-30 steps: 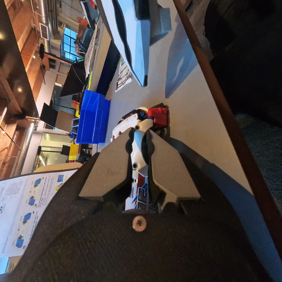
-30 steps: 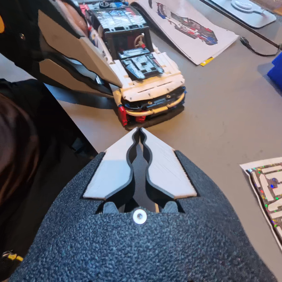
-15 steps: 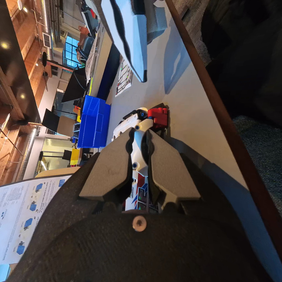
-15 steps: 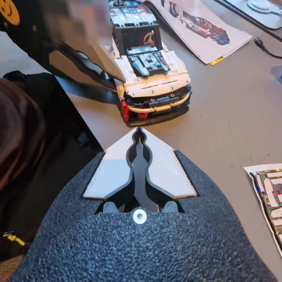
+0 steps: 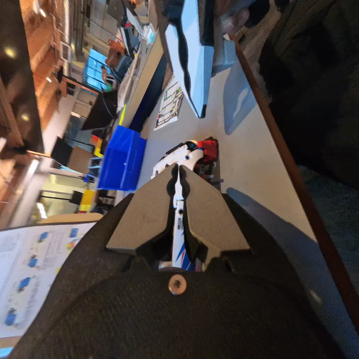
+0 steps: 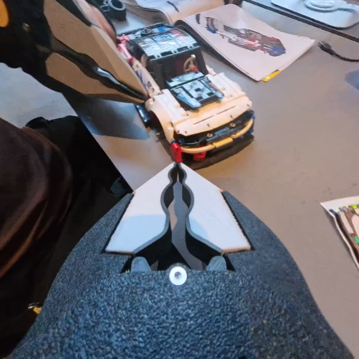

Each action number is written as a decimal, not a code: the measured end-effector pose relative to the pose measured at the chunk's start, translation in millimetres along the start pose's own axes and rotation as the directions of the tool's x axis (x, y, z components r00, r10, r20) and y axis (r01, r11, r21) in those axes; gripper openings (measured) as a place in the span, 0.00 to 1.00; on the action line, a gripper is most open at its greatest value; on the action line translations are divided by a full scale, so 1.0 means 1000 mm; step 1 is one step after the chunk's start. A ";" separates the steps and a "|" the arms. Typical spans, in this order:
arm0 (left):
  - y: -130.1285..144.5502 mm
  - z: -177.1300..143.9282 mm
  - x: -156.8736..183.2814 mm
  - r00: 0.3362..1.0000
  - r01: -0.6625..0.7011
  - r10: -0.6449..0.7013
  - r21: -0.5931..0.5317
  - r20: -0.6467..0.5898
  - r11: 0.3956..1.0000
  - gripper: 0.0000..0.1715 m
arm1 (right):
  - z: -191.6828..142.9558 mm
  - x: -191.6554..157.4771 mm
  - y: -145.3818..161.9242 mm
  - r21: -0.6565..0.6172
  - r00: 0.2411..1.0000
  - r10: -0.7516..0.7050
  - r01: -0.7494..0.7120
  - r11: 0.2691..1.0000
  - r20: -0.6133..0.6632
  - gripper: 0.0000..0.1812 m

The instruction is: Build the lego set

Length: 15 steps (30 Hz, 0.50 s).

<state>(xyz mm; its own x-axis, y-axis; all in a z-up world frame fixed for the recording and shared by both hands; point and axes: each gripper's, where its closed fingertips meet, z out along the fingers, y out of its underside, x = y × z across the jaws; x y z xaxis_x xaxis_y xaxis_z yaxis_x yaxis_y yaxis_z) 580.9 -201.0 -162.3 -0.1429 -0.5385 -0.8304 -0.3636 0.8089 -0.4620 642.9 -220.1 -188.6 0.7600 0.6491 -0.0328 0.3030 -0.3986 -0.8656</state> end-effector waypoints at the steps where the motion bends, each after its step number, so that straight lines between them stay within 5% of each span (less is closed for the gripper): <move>1: -0.001 -0.001 -0.003 0.998 0.059 -0.059 -0.019 -0.036 0.998 0.04 | -0.001 0.004 0.002 0.007 0.999 0.039 -0.039 0.999 -0.017 0.00; 3: 0.004 -0.004 -0.017 0.974 0.196 -0.207 -0.113 -0.092 0.974 0.14 | 0.002 0.000 0.005 0.001 0.994 0.099 -0.099 0.995 -0.047 0.15; 6: 0.017 -0.011 -0.043 0.883 0.354 -0.406 -0.234 -0.235 0.906 0.31 | 0.013 -0.009 0.010 0.011 0.976 0.127 -0.127 0.992 -0.177 0.22; 10: 0.038 0.005 -0.066 0.752 0.406 -0.517 -0.331 -0.409 0.852 0.50 | 0.016 -0.008 0.005 0.061 0.937 0.112 -0.097 0.993 -0.330 0.19; 15: 0.066 0.032 -0.039 0.546 0.347 -0.606 -0.503 -0.578 0.792 0.66 | 0.021 -0.005 -0.005 0.136 0.915 0.160 -0.117 0.984 -0.371 0.18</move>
<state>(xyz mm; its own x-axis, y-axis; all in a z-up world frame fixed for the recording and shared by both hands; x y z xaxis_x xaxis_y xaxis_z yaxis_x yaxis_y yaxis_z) 592.0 -119.1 -170.5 -0.3895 -0.9210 0.0065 -0.8002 0.3349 -0.4976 625.7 -207.9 -194.6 0.9569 0.2899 0.0168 0.1313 -0.3803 -0.9155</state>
